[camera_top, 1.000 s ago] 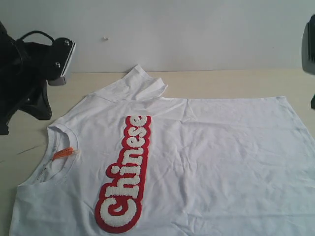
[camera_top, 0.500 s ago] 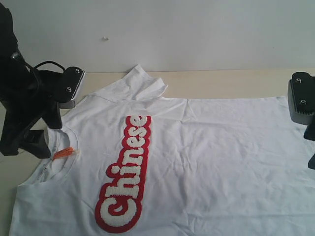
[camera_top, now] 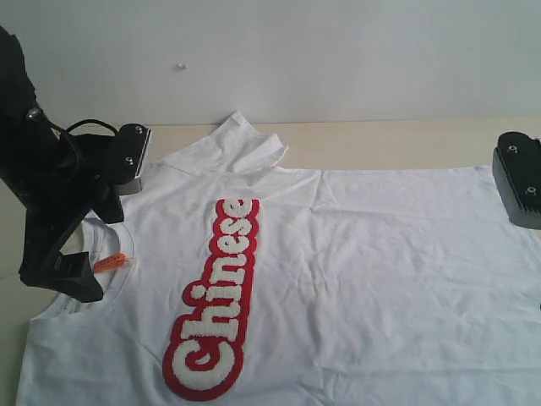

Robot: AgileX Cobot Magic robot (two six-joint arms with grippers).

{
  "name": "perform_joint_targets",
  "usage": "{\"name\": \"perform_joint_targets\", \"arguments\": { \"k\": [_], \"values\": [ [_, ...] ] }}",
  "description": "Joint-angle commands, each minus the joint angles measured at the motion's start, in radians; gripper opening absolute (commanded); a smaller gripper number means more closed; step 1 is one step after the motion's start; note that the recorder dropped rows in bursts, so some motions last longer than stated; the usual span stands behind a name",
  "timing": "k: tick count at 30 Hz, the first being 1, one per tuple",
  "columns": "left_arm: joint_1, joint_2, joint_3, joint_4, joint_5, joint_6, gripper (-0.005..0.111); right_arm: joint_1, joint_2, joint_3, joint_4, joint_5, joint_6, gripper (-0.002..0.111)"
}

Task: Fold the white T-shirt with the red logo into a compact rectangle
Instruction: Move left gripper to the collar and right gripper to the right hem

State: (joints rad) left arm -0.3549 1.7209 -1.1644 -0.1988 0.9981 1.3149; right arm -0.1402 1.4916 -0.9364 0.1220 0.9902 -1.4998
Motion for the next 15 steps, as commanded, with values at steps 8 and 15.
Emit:
{"name": "perform_joint_targets", "arguments": {
  "k": [8, 15],
  "values": [
    [0.037, 0.111, 0.001, 0.184, -0.078, 0.095, 0.105, 0.001, 0.188, 0.003, -0.152, -0.139, -0.033, 0.105],
    [0.067, 0.177, 0.001, 0.165, -0.164, 0.160, 0.105, 0.001, 0.300, 0.003, -0.152, -0.225, -0.042, 0.105]
  ]
}}
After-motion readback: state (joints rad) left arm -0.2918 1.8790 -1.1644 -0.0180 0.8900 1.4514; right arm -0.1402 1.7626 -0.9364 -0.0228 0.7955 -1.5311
